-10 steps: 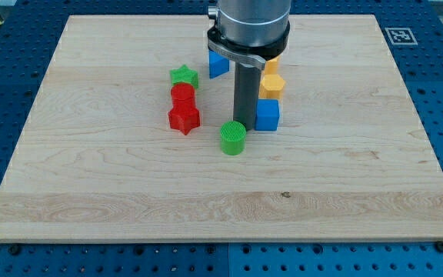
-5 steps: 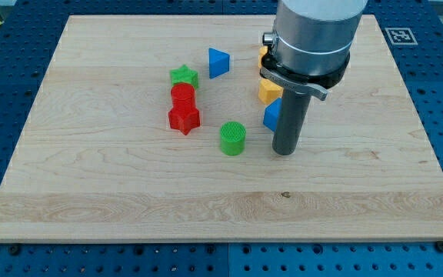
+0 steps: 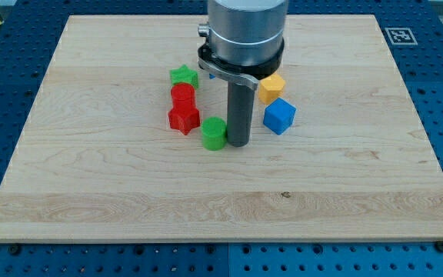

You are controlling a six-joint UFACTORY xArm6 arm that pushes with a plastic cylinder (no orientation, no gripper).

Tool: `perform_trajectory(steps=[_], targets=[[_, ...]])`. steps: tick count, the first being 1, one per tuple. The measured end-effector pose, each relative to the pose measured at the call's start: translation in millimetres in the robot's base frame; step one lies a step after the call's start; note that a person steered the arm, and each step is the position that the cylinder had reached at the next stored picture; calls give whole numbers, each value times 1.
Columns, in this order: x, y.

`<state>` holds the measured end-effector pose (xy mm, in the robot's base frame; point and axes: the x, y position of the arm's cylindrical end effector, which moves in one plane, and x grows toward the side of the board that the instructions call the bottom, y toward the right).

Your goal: Push the green circle slightly down and left

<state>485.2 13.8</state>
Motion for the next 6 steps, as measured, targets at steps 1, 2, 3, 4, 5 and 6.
perform_trajectory(steps=[1,2,3,4,5,6], targets=[[0,0],[-2,0],[-3,-28],[-3,-42],[-2,-37],[0,-26]])
